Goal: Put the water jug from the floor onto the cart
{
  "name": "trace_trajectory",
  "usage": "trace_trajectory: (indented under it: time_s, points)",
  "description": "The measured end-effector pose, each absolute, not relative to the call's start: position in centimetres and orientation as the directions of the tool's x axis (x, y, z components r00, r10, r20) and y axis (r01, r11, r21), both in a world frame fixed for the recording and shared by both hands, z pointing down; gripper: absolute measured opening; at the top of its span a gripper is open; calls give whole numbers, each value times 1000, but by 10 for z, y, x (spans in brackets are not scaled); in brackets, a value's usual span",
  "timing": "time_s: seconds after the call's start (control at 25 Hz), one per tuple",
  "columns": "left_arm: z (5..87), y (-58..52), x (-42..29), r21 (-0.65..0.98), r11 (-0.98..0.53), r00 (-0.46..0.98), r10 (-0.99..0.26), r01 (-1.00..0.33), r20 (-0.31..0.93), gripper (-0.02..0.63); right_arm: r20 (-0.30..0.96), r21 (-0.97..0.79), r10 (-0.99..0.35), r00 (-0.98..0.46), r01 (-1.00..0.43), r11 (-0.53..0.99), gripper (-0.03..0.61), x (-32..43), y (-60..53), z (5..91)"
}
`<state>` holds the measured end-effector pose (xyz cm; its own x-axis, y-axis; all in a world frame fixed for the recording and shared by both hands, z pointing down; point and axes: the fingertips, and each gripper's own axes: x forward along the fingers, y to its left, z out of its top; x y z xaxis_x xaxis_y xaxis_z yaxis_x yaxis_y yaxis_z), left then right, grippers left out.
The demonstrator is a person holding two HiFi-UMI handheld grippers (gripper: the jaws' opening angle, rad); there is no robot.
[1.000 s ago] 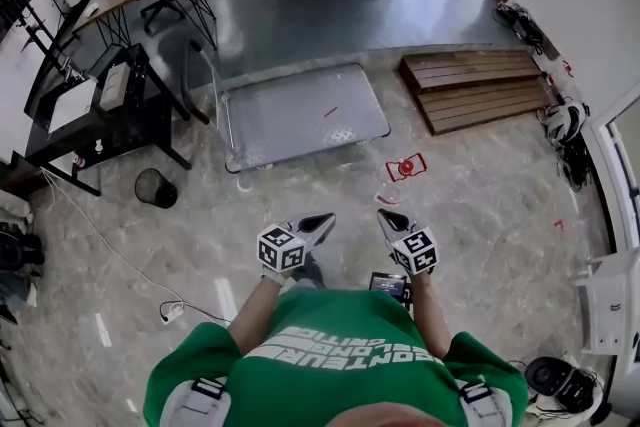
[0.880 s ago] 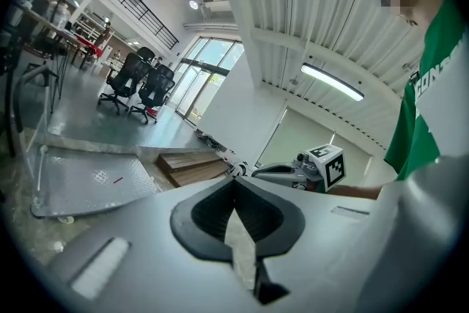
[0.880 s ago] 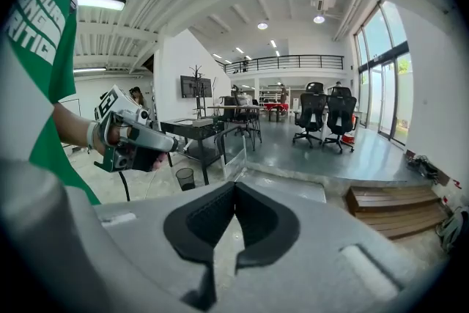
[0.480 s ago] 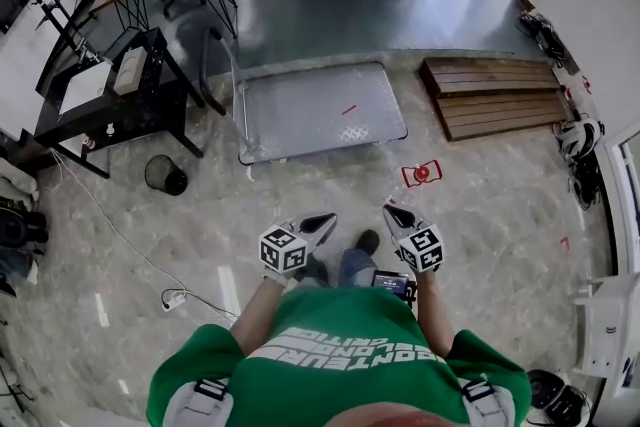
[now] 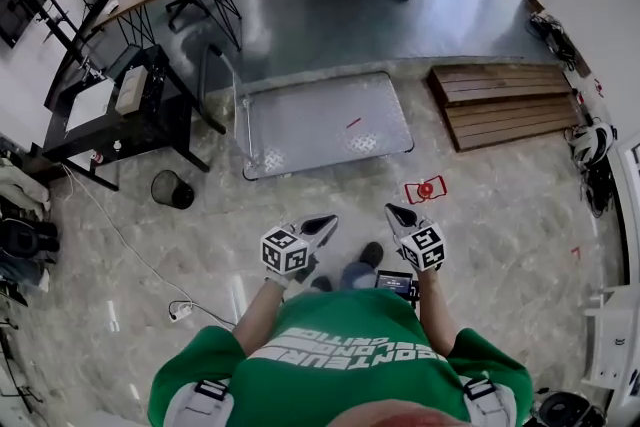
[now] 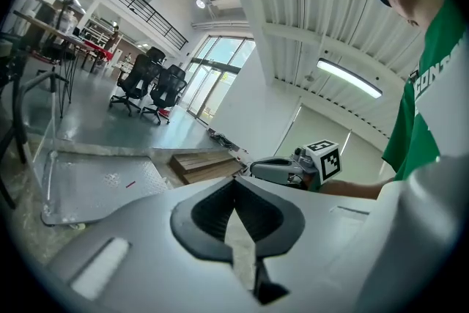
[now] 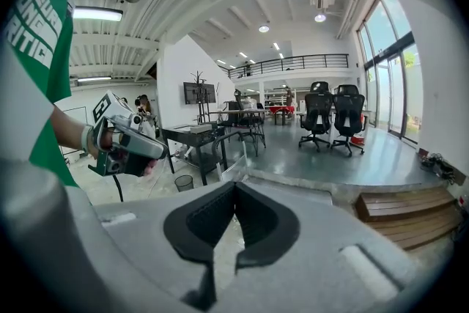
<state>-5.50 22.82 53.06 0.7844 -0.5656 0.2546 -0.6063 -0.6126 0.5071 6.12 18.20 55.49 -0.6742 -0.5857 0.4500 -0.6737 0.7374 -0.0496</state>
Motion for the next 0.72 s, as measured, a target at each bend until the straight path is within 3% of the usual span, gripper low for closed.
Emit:
trace_trajectory:
  time_s: [0.72]
  points:
    - [523,102,48,465,-673,816,-503,-576,284,14,417,-57,-643,-642,-725,687,-8,166,51,549]
